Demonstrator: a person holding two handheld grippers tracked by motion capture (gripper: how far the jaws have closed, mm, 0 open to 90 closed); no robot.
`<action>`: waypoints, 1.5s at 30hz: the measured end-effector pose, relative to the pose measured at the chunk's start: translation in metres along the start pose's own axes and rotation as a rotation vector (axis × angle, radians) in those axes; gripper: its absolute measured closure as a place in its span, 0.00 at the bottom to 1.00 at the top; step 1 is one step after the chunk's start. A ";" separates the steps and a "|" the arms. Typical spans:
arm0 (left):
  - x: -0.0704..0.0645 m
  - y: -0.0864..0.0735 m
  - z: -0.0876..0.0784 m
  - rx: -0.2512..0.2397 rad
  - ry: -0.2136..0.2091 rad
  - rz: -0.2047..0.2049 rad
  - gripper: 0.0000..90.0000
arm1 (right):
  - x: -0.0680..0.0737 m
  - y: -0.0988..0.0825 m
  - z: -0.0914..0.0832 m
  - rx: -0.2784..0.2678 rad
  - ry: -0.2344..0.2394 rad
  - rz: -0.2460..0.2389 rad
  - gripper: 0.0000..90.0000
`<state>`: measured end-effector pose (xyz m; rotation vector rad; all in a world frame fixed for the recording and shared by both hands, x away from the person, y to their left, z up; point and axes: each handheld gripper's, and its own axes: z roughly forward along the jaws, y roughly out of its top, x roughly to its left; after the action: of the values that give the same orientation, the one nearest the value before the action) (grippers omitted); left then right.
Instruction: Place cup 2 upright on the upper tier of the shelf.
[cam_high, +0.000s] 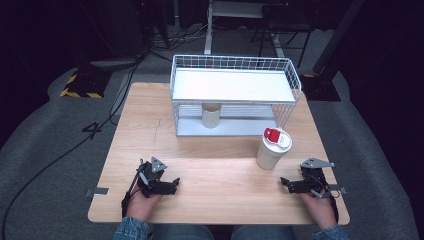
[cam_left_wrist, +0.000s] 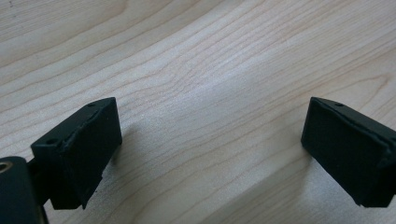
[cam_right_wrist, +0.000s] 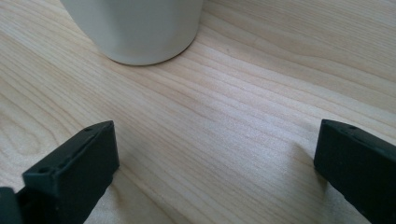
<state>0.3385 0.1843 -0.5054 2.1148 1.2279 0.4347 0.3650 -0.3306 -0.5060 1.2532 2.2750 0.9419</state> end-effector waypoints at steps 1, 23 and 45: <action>0.000 0.000 0.000 0.000 -0.002 0.003 0.06 | 0.000 0.000 0.000 0.000 0.000 0.000 0.00; -0.005 0.002 0.002 -0.001 0.029 -0.024 0.06 | 0.006 0.014 -0.014 -0.106 0.053 -0.030 0.03; -0.005 0.002 0.002 -0.001 0.029 -0.024 0.06 | 0.016 0.054 -0.002 -0.293 0.169 -0.082 0.01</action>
<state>0.3383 0.1791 -0.5055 2.0972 1.2677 0.4569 0.3871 -0.2977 -0.4664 0.9808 2.1896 1.3373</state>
